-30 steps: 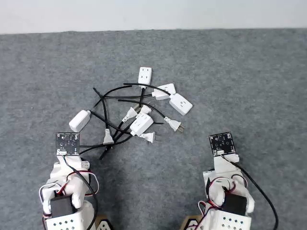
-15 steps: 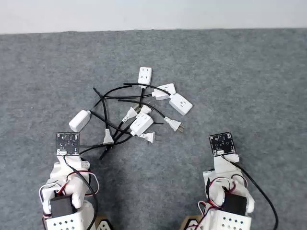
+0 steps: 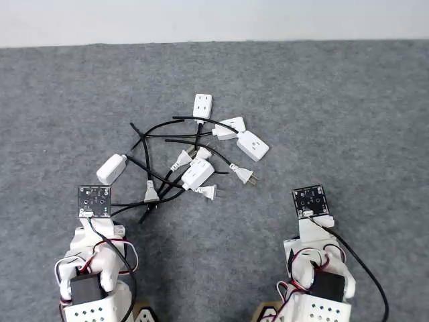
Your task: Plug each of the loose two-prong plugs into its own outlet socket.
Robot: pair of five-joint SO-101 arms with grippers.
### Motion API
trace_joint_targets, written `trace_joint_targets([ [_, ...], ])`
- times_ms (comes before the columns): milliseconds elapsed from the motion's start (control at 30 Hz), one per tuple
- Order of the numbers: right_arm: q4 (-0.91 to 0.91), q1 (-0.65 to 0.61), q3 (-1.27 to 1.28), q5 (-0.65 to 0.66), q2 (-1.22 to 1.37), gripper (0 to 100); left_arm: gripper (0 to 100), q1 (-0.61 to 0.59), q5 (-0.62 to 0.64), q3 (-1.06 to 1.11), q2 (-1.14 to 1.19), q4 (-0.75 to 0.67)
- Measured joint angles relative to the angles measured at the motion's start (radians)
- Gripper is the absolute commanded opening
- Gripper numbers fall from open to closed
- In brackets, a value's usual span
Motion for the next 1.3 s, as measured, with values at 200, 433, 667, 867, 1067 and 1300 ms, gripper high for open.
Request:
trace_joint_targets([
  [200, 0.0, 0.0, 0.0, 0.0, 0.0, 0.9, 3, 0.0, 0.0, 0.0, 0.0, 0.0],
  [433, 0.0, 0.0, 0.0, 0.0, 0.0, 0.9, 3, 0.0, 0.0, 0.0, 0.0, 0.0],
  [667, 0.0, 0.0, 0.0, 0.0, 0.0, 0.9, 3, 0.0, 0.0, 0.0, 0.0, 0.0],
  [867, 0.0, 0.0, 0.0, 0.0, 0.0, 0.9, 3, 0.029, 0.002, 0.0, 0.0, 0.0],
  [1067, 0.0, 0.0, 0.0, 0.0, 0.0, 0.9, 3, 0.028, 0.002, 0.0, 0.0, 0.0],
  [1300, -0.018, 0.0, 0.0, 0.002, 0.0, 0.9, 6, -0.052, 0.002, -0.038, 0.0, -0.124],
])
